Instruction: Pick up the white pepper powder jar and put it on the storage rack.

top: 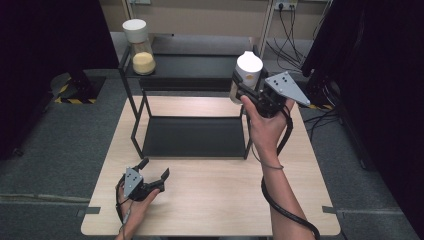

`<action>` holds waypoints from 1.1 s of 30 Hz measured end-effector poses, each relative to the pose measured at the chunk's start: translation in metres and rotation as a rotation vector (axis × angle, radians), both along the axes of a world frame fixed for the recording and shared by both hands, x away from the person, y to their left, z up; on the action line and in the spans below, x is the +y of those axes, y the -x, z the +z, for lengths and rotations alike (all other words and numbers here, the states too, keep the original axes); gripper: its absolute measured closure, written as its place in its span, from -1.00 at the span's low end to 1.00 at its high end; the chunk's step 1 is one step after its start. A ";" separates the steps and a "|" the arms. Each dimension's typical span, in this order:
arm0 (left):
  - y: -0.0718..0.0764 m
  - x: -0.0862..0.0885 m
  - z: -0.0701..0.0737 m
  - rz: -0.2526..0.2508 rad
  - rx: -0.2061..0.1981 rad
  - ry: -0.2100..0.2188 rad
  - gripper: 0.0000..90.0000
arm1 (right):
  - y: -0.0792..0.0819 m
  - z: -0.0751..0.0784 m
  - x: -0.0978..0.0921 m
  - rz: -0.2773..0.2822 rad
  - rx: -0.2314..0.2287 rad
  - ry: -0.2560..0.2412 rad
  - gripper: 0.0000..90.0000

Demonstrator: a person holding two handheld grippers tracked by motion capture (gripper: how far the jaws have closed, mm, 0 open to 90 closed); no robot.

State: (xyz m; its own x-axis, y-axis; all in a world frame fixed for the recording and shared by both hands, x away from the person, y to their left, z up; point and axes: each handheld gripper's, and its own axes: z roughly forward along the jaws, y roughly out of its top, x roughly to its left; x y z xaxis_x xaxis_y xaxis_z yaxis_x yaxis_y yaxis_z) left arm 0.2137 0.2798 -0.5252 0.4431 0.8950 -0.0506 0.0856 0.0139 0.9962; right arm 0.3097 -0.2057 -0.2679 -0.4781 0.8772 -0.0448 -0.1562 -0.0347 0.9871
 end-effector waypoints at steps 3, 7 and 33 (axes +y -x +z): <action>0.000 0.000 0.000 0.000 0.001 0.001 -0.75 | -0.003 0.003 0.002 -0.001 -0.002 0.002 -0.32; 0.000 0.000 0.000 -0.001 -0.002 -0.002 -0.75 | -0.007 0.007 0.004 -0.005 0.004 0.005 -0.32; 0.000 0.000 0.000 -0.001 -0.003 -0.001 -0.75 | -0.038 0.044 0.014 -0.048 0.026 0.010 -0.32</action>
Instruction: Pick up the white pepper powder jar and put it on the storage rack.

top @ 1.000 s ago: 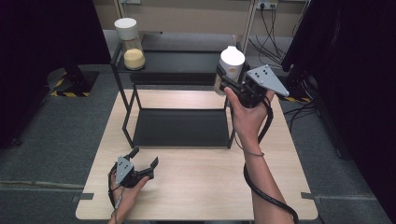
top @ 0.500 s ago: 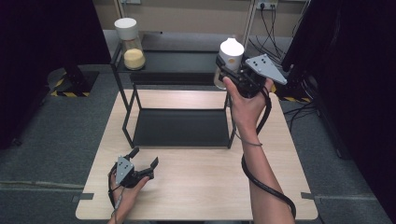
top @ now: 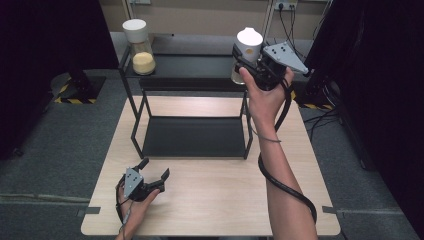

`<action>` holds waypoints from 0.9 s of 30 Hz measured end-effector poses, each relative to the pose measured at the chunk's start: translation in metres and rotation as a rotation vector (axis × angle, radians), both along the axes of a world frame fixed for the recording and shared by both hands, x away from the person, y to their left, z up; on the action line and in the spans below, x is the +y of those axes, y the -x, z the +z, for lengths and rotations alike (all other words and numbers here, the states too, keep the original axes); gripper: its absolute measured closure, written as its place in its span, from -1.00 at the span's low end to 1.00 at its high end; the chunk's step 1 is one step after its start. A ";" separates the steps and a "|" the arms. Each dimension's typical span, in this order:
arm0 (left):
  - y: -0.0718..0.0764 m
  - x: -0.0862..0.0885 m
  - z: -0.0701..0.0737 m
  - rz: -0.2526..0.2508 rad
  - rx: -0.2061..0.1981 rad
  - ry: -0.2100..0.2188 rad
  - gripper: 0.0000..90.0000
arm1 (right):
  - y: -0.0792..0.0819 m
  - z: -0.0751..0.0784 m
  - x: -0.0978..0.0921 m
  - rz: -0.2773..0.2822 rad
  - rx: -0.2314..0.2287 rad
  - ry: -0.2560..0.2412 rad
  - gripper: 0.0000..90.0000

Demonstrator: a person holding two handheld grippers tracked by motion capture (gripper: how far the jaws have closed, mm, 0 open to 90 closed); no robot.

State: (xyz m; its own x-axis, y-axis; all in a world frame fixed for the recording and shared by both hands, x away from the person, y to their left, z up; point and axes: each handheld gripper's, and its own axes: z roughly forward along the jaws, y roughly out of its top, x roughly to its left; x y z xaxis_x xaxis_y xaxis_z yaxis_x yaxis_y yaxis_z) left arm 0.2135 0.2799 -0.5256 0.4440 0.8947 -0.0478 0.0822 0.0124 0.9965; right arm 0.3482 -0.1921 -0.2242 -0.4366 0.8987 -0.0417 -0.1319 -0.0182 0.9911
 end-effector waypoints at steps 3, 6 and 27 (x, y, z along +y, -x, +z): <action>0.000 0.000 0.000 0.000 0.000 0.002 -0.75 | -0.006 0.003 0.003 -0.004 0.010 0.000 -0.32; 0.000 0.000 0.000 -0.001 -0.001 0.002 -0.75 | -0.012 0.005 0.007 -0.010 0.020 0.005 -0.32; 0.000 0.000 0.000 -0.003 0.000 -0.002 -0.75 | -0.049 0.009 0.018 -0.042 0.078 -0.015 -0.32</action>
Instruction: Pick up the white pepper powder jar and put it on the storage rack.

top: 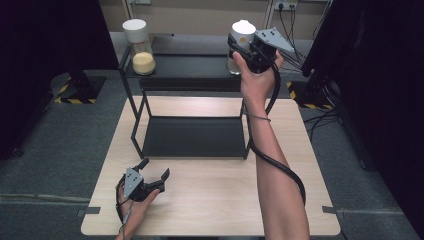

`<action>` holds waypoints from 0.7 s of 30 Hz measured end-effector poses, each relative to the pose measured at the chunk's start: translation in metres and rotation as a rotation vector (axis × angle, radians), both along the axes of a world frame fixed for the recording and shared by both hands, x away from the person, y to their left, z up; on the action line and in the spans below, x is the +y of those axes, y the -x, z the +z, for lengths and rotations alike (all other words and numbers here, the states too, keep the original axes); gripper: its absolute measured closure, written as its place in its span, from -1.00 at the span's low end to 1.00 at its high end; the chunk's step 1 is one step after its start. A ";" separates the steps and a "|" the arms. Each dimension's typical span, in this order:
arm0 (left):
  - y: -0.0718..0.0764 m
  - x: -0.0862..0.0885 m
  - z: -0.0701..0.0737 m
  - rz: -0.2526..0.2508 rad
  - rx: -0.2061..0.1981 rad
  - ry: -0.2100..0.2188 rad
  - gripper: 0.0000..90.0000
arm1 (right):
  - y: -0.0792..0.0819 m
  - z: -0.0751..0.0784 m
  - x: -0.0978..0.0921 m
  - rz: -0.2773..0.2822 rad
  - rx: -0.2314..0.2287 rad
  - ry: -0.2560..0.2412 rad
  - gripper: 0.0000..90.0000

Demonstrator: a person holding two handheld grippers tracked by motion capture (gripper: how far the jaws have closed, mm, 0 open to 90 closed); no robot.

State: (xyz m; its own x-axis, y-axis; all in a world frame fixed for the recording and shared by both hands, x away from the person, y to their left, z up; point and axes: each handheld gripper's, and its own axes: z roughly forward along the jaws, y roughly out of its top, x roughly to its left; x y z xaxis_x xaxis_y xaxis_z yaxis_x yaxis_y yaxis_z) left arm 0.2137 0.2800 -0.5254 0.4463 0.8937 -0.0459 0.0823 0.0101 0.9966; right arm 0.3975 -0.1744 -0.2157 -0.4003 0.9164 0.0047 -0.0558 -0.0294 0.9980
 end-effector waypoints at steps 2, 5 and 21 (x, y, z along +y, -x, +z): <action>0.000 0.000 0.000 0.000 0.001 0.003 -0.75 | -0.002 0.000 0.001 -0.002 0.004 -0.006 -0.32; 0.000 0.000 0.000 0.000 0.001 0.001 -0.75 | -0.004 0.000 0.002 -0.006 0.007 0.000 -0.32; 0.000 0.000 0.000 0.001 0.001 0.001 -0.75 | -0.014 0.001 0.003 -0.031 0.017 0.017 -0.32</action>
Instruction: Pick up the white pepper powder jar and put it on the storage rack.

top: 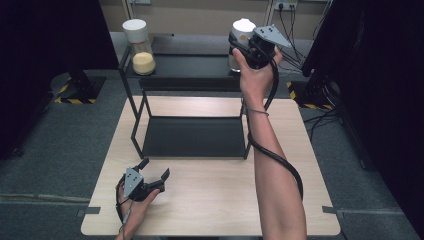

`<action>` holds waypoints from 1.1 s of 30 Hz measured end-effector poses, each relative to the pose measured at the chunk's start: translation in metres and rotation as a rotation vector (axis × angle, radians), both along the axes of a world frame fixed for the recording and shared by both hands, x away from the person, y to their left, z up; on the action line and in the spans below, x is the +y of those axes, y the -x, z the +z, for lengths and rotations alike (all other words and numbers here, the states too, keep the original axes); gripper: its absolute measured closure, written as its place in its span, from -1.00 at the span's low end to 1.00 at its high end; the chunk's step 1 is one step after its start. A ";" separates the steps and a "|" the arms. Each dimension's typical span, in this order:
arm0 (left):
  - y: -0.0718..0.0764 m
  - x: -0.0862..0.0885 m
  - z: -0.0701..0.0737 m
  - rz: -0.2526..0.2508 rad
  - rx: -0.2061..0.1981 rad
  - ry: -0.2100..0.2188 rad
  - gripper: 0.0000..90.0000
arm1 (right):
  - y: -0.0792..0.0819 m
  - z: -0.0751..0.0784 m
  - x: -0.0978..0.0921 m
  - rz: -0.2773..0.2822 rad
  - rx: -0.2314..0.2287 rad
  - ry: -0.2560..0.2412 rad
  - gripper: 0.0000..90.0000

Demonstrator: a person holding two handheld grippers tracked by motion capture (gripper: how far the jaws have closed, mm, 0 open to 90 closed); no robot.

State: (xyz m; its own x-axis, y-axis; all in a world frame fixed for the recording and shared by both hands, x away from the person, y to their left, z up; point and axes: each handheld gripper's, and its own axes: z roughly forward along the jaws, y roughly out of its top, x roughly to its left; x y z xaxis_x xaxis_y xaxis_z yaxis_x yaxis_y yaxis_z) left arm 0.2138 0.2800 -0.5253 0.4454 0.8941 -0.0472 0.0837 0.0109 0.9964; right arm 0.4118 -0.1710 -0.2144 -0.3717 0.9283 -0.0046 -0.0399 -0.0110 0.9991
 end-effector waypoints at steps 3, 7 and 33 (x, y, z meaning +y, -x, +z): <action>0.000 0.000 0.000 0.000 -0.001 0.002 -0.75 | -0.002 -0.001 0.000 -0.007 0.005 -0.007 -0.32; 0.000 0.000 0.000 0.000 0.001 0.001 -0.75 | -0.002 -0.003 -0.001 -0.008 0.003 -0.006 -0.32; 0.000 0.000 0.000 0.001 0.000 0.001 -0.76 | 0.009 -0.004 0.011 -0.046 0.023 0.010 -0.75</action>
